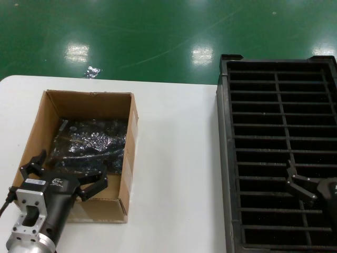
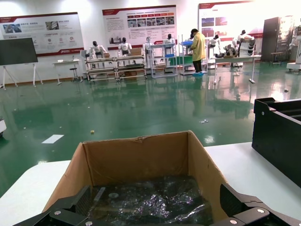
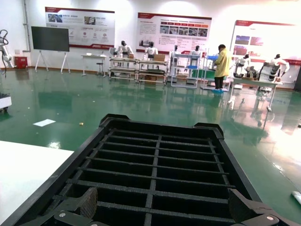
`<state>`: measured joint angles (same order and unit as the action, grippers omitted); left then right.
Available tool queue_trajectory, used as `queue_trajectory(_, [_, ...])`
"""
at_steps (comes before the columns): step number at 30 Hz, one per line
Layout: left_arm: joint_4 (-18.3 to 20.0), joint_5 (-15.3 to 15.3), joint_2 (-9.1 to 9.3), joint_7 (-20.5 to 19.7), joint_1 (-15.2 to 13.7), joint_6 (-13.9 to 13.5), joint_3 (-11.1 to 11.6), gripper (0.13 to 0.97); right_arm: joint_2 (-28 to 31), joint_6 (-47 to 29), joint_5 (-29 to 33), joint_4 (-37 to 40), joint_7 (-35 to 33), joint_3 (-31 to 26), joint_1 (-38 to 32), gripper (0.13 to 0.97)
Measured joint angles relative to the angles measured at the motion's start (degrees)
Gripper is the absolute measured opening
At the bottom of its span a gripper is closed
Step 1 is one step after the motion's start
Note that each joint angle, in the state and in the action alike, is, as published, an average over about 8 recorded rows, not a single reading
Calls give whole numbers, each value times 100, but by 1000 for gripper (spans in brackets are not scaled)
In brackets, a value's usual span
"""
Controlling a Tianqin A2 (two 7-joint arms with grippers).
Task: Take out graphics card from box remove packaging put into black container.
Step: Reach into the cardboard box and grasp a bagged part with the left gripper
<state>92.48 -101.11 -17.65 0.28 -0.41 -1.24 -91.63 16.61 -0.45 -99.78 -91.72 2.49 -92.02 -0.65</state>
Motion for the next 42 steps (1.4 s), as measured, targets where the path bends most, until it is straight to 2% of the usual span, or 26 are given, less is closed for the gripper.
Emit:
queue_trajectory(13, [1,2,-3,3,0,-5,2,966,0,0,0,0,0,0,0,966])
queue_trajectory(16, [23,29,-60,40,-10,-57,13,966,0,0,0,0,0,0,0,966])
queue_trajectory(18, [52,81,-184,66,-29,-118,-1,966,0,0,0,0,0,0,0,966])
queue_trajectory(20, [90,196,-394,63,-68,-208,-35,966,0,0,0,0,0,0,0,966])
queue_trajectory(22, [127,398,-679,13,-138,-341,-82,966,0,0,0,0,0,0,0,966])
queue_trajectory(25, [132,863,-1176,-172,-338,-649,-157,966,0,0,0,0,0,0,0,966])
queue_trajectory(27, [76,1224,-1496,-314,-541,-938,-208,966,0,0,0,0,0,0,0,966])
queue_trajectory(30, [-182,1753,-1918,-427,-996,-1483,-365,966,0,0,0,0,0,0,0,966])
queue_trajectory(33, [-678,2200,-2176,-317,-1600,-2099,-636,966,0,0,0,0,0,0,0,966])
queue_trajectory(35, [-1127,2461,-2248,-117,-2081,-2538,-887,966,0,0,0,0,0,0,0,966])
queue_trajectory(38, [-1838,2788,-2221,266,-2796,-3099,-1290,966,0,0,0,0,0,0,0,966])
queue_trajectory(40, [-2281,2983,-2147,534,-3220,-3352,-1557,966,0,0,0,0,0,0,0,966])
queue_trajectory(42, [-2669,3159,-2050,789,-3569,-3489,-1793,964,0,0,0,0,0,0,0,966])
